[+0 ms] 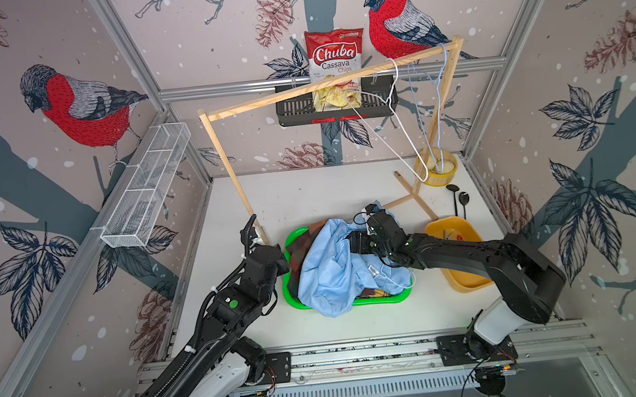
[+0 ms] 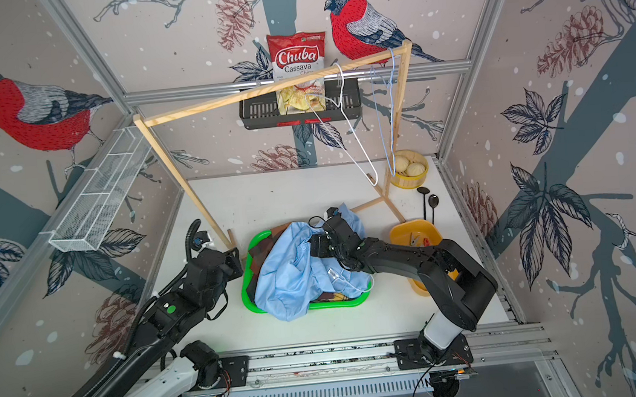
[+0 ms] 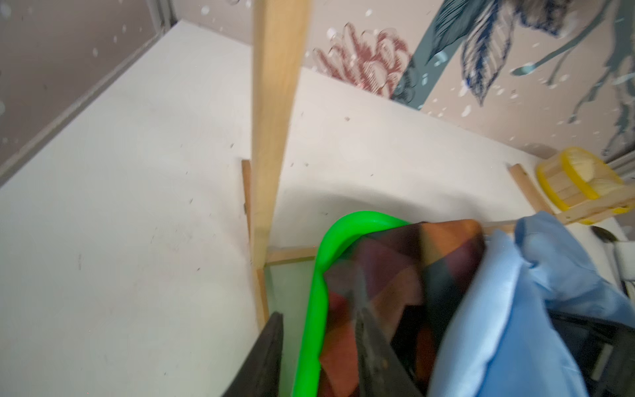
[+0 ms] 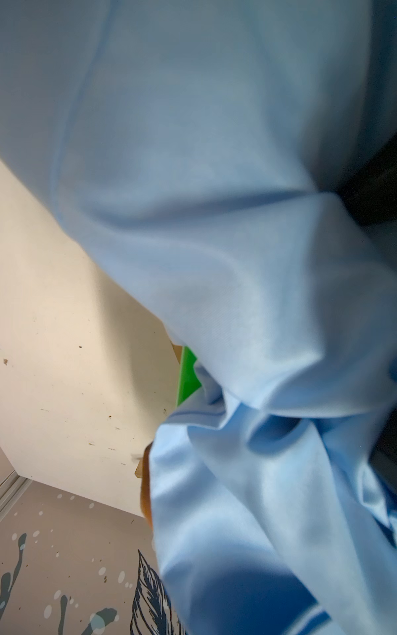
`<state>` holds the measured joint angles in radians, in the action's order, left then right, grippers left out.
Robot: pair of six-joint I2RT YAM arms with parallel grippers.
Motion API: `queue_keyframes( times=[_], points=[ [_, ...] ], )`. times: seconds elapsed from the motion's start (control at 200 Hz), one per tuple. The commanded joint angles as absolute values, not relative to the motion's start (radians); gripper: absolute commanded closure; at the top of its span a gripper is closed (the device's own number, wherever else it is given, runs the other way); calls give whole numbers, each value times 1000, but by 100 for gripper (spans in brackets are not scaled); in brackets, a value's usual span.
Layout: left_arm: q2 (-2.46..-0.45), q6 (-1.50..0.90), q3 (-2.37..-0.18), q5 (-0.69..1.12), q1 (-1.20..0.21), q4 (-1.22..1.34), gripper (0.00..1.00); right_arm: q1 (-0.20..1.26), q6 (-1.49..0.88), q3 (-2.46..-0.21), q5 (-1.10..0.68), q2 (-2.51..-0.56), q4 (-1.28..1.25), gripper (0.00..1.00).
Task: Remove the clothespins securing long-sleeve shirts to the hanger
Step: Adjust the bin at the center of the board.
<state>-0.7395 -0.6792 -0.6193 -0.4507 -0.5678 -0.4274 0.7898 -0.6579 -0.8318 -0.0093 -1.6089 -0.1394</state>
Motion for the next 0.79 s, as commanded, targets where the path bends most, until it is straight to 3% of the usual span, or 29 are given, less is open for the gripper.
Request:
queue_keyframes(
  times=[0.0,0.27,0.786],
  points=[
    [-761,-798,-567,-350,-493,-362,70,789,-683,-817,-66,-1631,0,22],
    [-894,-893,-470,-280,-406,-190,83,773,-685,-788,-86,-1622,-10,22],
    [-1121,-927,-394,-170,-283,97,89,720,-681,-733,-103,-1556,-5,22]
  ],
)
